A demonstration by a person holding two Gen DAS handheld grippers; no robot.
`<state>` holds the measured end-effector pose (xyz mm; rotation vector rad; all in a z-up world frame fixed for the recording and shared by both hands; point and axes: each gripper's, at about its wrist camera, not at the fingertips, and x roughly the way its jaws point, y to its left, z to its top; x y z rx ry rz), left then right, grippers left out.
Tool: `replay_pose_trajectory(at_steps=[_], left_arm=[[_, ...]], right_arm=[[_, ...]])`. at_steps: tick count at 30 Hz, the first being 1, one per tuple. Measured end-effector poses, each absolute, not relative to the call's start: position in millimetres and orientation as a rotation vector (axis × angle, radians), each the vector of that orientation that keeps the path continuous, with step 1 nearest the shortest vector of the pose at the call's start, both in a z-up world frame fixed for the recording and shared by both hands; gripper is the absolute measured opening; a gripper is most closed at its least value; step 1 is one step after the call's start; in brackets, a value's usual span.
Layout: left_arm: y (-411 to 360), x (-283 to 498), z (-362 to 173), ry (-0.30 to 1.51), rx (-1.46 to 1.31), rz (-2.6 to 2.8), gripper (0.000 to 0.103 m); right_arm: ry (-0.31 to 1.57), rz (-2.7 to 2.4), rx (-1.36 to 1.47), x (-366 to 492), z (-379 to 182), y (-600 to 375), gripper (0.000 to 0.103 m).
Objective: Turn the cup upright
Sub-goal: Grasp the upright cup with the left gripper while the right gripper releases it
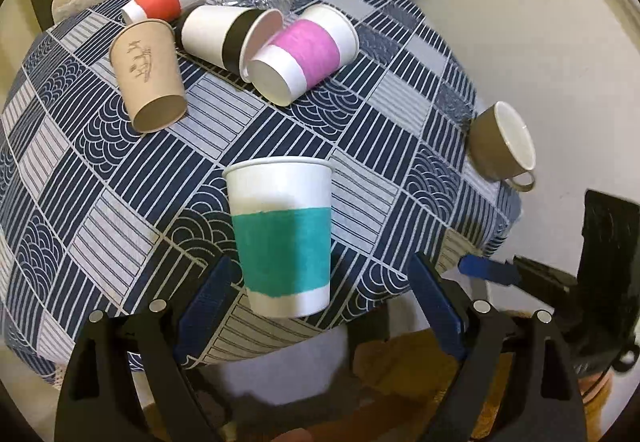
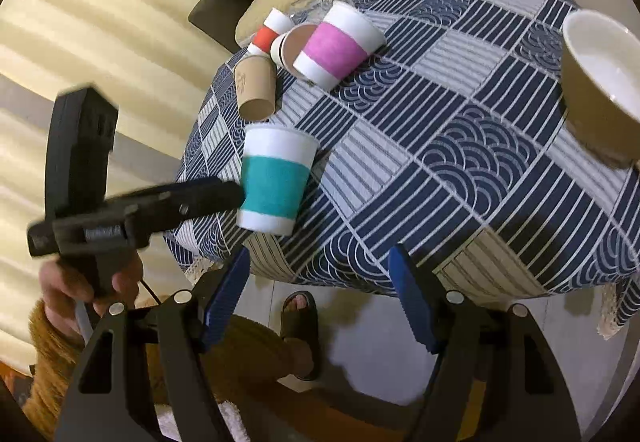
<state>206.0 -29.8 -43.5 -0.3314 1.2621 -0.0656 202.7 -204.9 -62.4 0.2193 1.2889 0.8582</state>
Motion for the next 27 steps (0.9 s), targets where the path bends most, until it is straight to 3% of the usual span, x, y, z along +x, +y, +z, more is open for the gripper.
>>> replay_pose_trajectory(at_steps=[14, 18, 21, 27], left_arm=[[-40.3, 239.5, -77.6, 1.364, -0.277, 0.066, 0.086], [-39.6, 241.0, -80.8, 1.371, -0.269, 0.085, 0.08], [-38.8, 241.7, -83.5, 1.384, -0.265, 0.095, 0.069], [-40.3, 242.6, -86.6, 1.386, -0.255, 0.097, 0.063]], right_arm=[[1.263, 0.913, 0.31, 207.8, -83.3, -221.5, 0.071], [1.271, 0.917, 0.328, 208.6, -86.8, -226.0, 0.071], [1.269, 0.928, 0.343, 208.6, -86.0, -226.8, 0.071], [1.267, 0.938, 0.363, 207.3, -84.2, -226.7, 0.071]])
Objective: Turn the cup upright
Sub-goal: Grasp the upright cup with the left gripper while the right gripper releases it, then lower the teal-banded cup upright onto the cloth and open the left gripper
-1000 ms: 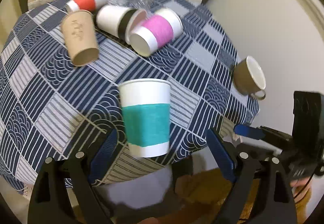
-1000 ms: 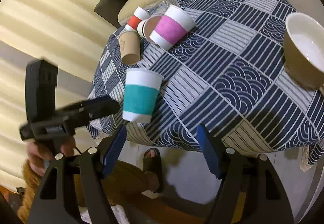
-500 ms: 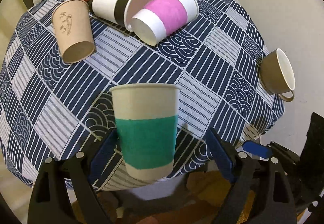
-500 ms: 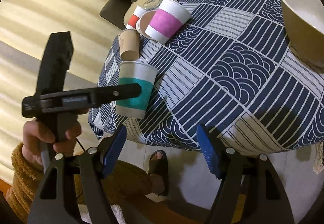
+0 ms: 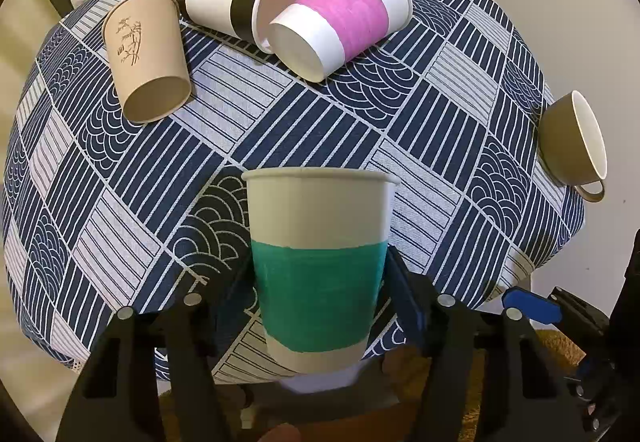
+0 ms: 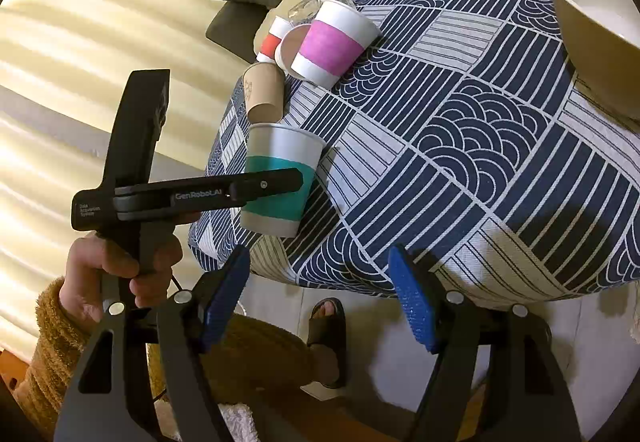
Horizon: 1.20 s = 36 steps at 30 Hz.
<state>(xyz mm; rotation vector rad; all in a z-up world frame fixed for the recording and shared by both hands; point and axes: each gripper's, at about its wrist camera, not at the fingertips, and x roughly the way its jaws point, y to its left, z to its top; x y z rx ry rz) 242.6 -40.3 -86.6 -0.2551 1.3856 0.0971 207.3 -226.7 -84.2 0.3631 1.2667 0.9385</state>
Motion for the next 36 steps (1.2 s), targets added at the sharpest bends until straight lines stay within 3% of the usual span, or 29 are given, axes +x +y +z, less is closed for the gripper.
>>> replay_pose_trajectory(at_steps=[11, 18, 36], left_arm=[[-39.5, 239.2, -77.2, 1.353, -0.272, 0.095, 0.062], [-38.2, 220.8, -57.9, 1.226, -0.297, 0.108, 0.062], [-60.6, 151.8, -51.2, 0.576, -0.266, 0.091, 0.062]], right_arm=[[1.265, 0.951, 0.371, 205.0, -83.4, -228.3, 0.071], [1.241, 0.974, 0.375, 202.6, -78.9, -226.1, 0.071], [1.178, 1.017, 0.328, 194.9, -68.4, -221.6, 0.071]])
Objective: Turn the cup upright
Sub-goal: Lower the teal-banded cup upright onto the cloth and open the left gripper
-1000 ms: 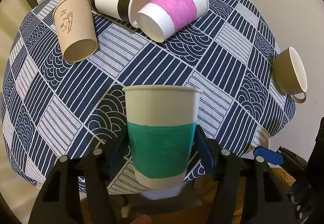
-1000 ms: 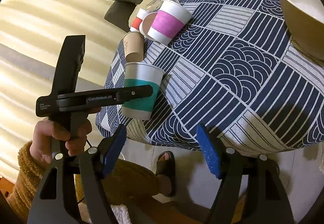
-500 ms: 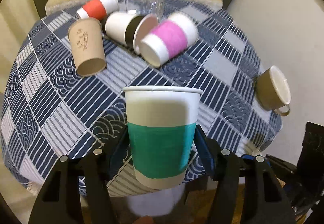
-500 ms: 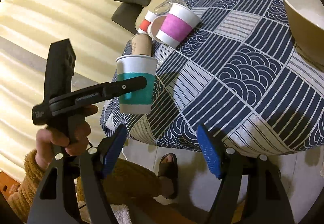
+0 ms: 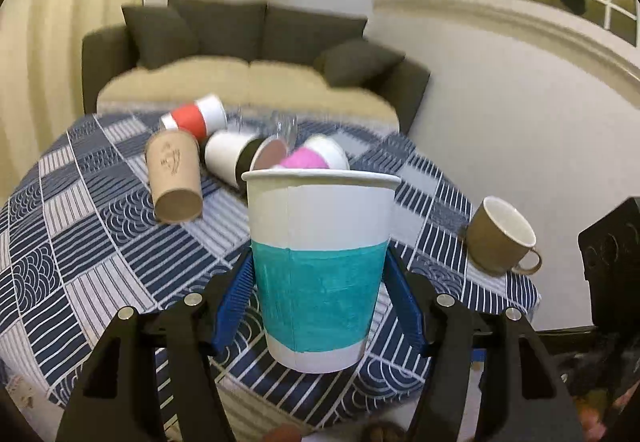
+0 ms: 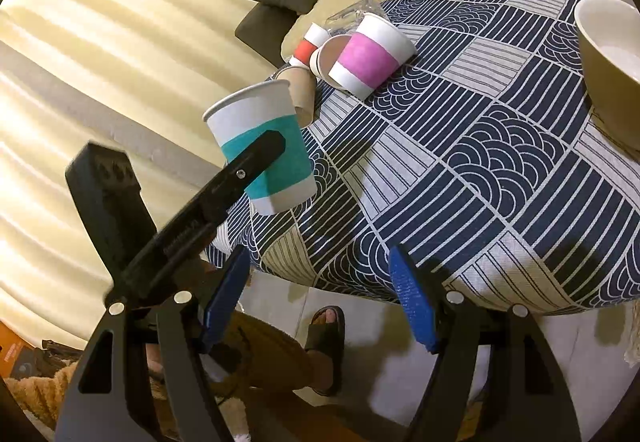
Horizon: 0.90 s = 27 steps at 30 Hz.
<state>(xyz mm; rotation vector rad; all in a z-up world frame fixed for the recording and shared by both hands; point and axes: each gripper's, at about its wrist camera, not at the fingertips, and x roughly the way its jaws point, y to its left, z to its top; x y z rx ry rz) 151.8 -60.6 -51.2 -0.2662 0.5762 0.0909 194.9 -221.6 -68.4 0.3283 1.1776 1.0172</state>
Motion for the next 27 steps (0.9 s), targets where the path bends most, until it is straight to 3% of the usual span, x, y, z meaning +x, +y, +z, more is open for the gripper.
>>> replay_pose_trajectory(at_steps=[10, 27], left_arm=[[-78.8, 130.4, -65.0, 0.318, -0.134, 0.278, 0.062], [-88.7, 128.5, -110.8, 0.221, -0.07, 0.358, 0.062]], right_arm=[[1.176, 0.994, 0.388, 204.9, -70.7, -238.9, 0.071], [1.186, 0.97, 0.398, 217.8, -76.9, -239.0, 0.071]])
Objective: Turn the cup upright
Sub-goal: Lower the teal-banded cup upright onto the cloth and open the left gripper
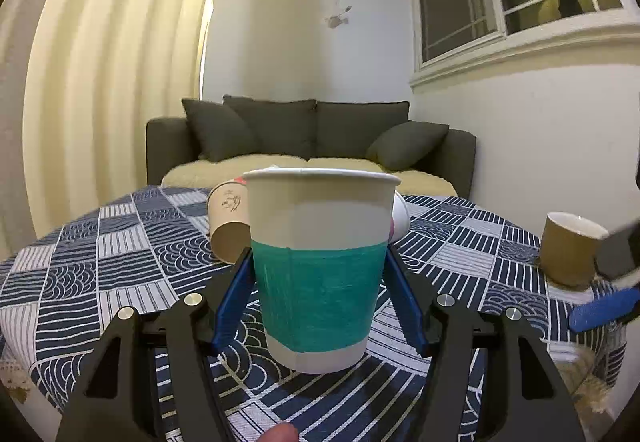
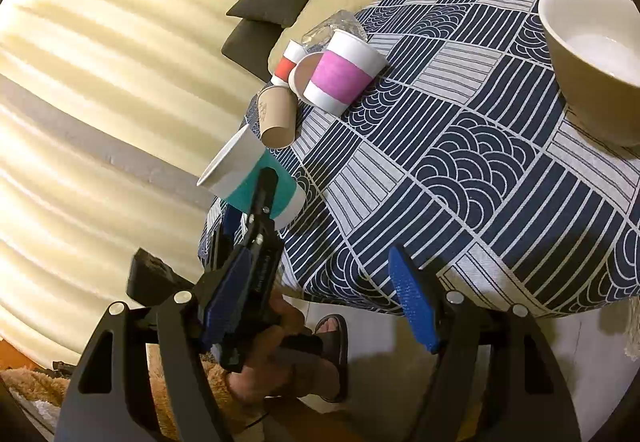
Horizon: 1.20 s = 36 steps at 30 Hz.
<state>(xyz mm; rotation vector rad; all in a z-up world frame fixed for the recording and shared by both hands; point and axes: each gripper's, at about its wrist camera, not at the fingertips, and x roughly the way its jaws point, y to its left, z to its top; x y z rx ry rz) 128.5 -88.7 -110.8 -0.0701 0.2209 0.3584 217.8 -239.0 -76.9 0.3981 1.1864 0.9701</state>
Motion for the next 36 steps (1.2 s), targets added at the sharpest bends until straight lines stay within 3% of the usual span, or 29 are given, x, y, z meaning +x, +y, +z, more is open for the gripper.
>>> replay_pose_trajectory(at_steps=[24, 27, 36], left_arm=[[-91.2, 124.4, -132.5, 0.265, -0.048, 0.359, 0.063], [-89.5, 123.2, -132.9, 0.268, -0.056, 0.368, 0.08], [-81.9, 115.1, -128.3, 0.296, -0.071, 0.363, 0.085]], right_arm=[[1.213, 0.958, 0.368, 224.0, -84.0, -227.6, 0.072], [1.212, 0.959, 0.366, 223.7, -83.8, -228.0, 0.072], [1.186, 0.968, 0.368, 222.2, -78.1, -228.4, 0.072]])
